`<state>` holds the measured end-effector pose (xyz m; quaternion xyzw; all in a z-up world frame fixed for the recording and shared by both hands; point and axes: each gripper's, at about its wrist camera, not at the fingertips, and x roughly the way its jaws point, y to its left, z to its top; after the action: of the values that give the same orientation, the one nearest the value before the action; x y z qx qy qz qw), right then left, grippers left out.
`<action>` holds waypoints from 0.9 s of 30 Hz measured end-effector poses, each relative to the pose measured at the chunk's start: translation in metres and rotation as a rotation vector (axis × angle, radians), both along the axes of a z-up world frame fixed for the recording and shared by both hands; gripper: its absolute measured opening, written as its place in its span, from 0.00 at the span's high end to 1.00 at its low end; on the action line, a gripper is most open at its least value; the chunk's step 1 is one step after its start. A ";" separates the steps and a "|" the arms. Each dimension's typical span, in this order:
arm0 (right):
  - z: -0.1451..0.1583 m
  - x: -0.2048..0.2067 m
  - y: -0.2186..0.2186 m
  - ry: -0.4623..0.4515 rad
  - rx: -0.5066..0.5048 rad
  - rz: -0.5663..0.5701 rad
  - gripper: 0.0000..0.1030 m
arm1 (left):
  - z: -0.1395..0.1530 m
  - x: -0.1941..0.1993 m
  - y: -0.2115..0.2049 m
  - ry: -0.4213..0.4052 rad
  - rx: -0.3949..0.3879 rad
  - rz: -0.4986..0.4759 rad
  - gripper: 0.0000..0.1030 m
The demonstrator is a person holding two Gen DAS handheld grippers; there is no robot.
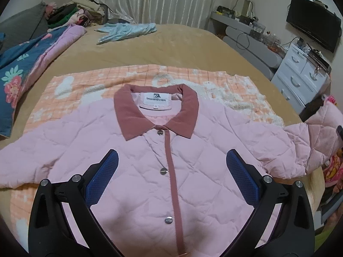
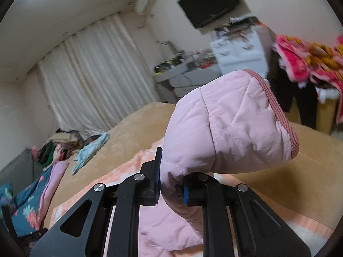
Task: Fold large clothes
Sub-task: 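Grasp the sleeve cuff with the right gripper and lift it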
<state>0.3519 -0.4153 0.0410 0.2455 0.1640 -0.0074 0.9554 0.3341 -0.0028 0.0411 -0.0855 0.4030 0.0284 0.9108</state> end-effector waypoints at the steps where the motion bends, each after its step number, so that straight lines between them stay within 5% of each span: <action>1: 0.005 -0.002 0.007 -0.009 -0.015 0.011 0.86 | 0.004 -0.003 0.003 -0.003 0.001 0.000 0.08; 27: 0.071 -0.006 0.181 -0.022 -0.243 0.258 0.86 | 0.039 -0.044 0.068 -0.092 -0.039 0.011 0.08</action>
<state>0.3464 -0.2347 0.1116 0.1051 0.1816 0.0982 0.9728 0.2906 0.0649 0.0805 -0.1067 0.3605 0.0217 0.9264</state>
